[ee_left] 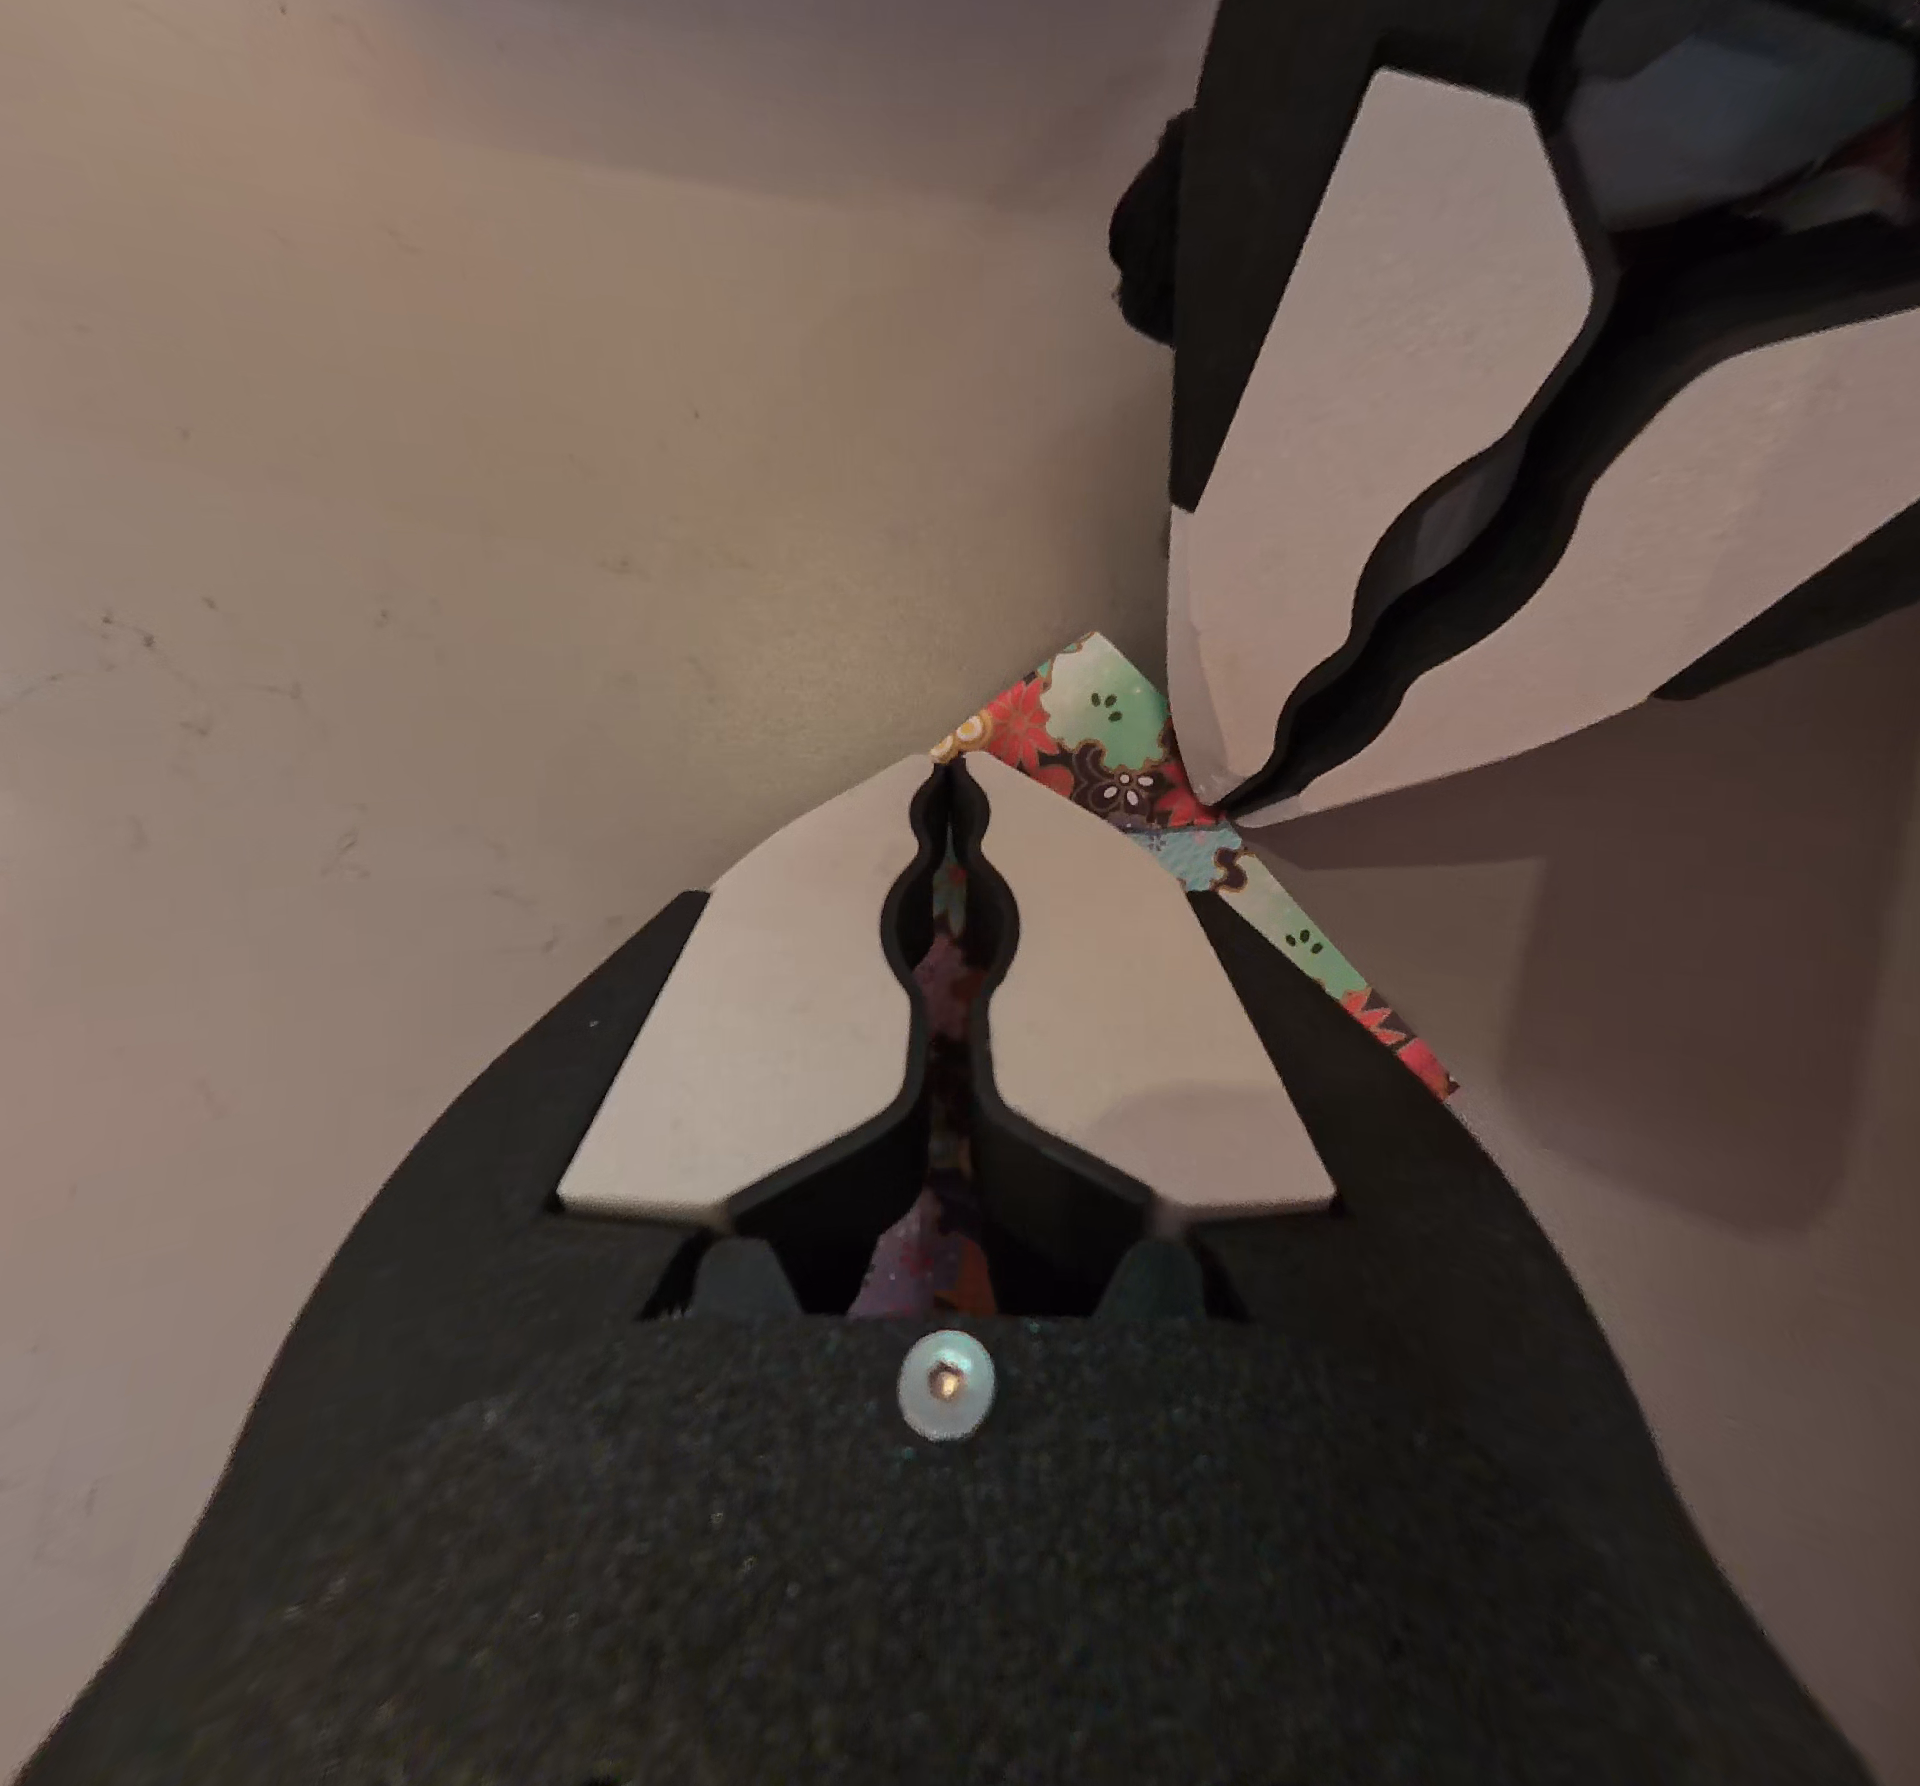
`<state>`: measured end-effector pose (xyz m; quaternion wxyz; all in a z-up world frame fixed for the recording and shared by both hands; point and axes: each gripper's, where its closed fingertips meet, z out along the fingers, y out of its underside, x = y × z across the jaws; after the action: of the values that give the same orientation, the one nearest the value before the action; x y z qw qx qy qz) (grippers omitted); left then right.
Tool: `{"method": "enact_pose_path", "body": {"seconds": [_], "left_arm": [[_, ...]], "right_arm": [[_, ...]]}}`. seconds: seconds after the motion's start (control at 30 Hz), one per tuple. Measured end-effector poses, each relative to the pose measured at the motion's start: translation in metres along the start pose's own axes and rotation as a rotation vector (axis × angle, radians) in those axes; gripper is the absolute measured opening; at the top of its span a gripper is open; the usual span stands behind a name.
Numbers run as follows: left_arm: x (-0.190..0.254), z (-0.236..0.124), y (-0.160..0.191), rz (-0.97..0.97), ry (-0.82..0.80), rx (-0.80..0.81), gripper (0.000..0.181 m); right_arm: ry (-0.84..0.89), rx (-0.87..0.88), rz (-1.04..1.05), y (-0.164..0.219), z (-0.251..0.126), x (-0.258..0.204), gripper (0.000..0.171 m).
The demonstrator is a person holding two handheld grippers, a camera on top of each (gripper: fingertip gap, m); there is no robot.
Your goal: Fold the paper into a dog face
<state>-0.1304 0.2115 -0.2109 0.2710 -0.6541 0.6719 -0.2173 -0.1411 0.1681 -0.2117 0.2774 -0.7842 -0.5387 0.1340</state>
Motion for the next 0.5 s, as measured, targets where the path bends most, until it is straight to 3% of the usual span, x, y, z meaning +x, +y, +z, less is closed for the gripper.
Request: {"method": "enact_pose_path", "body": {"seconds": [0.1, 0.2, 0.3, 0.5], "left_arm": [[0.000, 0.000, 0.000, 0.006, 0.001, -0.001, 0.000], [0.000, 0.000, 0.000, 0.005, 0.002, 0.004, 0.000], [0.000, 0.000, 0.000, 0.001, 0.003, 0.008, 0.000], [0.000, 0.000, 0.000, -0.002, -0.007, 0.015, 0.000]], "right_arm": [[0.006, -0.005, -0.006, -0.001, -0.002, -0.003, 0.002], [-0.022, 0.111, 0.029, -0.013, -0.019, -0.006, 0.006], [0.048, 0.221, 0.101, -0.019, -0.039, 0.020, 0.004], [0.037, 0.244, 0.169, -0.015, -0.012, 0.046, 0.000]]}}
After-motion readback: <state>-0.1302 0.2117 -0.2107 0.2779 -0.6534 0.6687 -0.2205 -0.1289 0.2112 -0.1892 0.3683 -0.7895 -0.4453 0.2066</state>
